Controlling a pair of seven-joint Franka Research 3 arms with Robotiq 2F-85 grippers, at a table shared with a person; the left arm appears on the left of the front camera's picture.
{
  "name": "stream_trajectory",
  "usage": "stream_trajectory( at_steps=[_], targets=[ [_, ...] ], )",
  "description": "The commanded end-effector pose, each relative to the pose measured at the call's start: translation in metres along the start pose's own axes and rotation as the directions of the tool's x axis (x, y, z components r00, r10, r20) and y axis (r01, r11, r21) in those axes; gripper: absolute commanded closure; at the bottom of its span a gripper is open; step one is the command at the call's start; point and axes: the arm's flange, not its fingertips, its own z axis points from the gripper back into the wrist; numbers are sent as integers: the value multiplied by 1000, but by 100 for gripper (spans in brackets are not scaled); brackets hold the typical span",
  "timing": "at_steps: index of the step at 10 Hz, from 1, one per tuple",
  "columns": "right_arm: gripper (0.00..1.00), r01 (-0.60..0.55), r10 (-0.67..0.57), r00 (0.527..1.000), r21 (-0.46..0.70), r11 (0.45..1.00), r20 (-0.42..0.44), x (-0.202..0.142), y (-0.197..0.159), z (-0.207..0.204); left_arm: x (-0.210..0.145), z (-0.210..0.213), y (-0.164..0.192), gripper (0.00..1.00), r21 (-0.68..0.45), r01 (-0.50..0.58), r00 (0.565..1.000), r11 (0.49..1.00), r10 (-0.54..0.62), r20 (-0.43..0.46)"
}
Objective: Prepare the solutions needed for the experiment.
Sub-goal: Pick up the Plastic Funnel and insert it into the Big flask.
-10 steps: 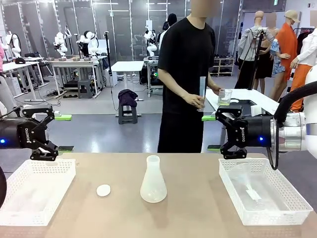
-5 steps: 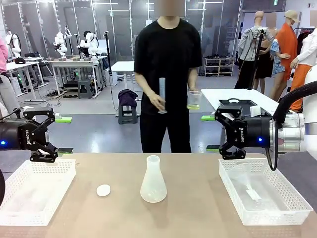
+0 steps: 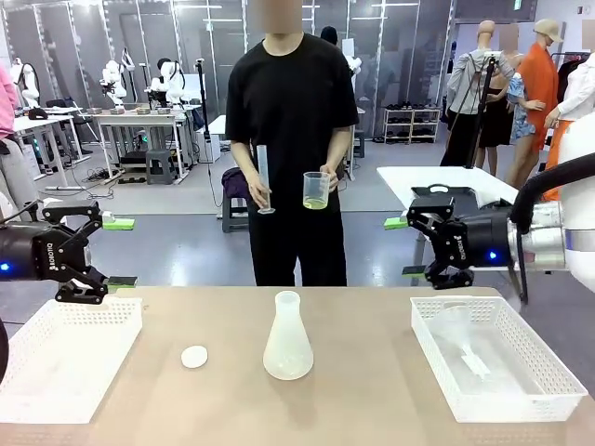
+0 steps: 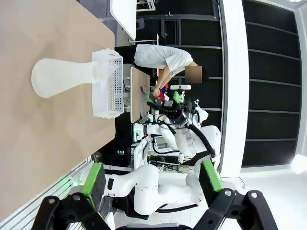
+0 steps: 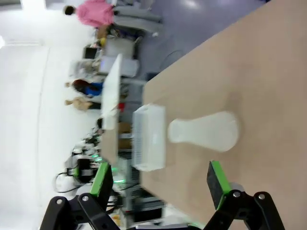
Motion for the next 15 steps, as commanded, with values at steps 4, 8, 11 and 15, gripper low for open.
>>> stream_trajectory(
  at_steps=[4, 8, 11, 15],
  targets=[
    [0, -515, 450, 852, -279, 811, -267, 116, 29, 25, -1, -1, -3, 0, -16, -7, 1000, 1000, 7, -3],
    [0, -487, 399, 865, -320, 813, -303, 115, 16, 22, -1, -1, -3, 0, -16, -7, 1000, 1000, 7, -3],
    [0, -487, 399, 865, -320, 813, -303, 115, 16, 22, -1, -1, -3, 0, -16, -7, 1000, 1000, 7, -3],
    [0, -806, 616, 567, -214, 553, -547, 156, 13, 17, -1, -1, -3, 0, -16, -7, 1000, 1000, 7, -3]
  ],
)
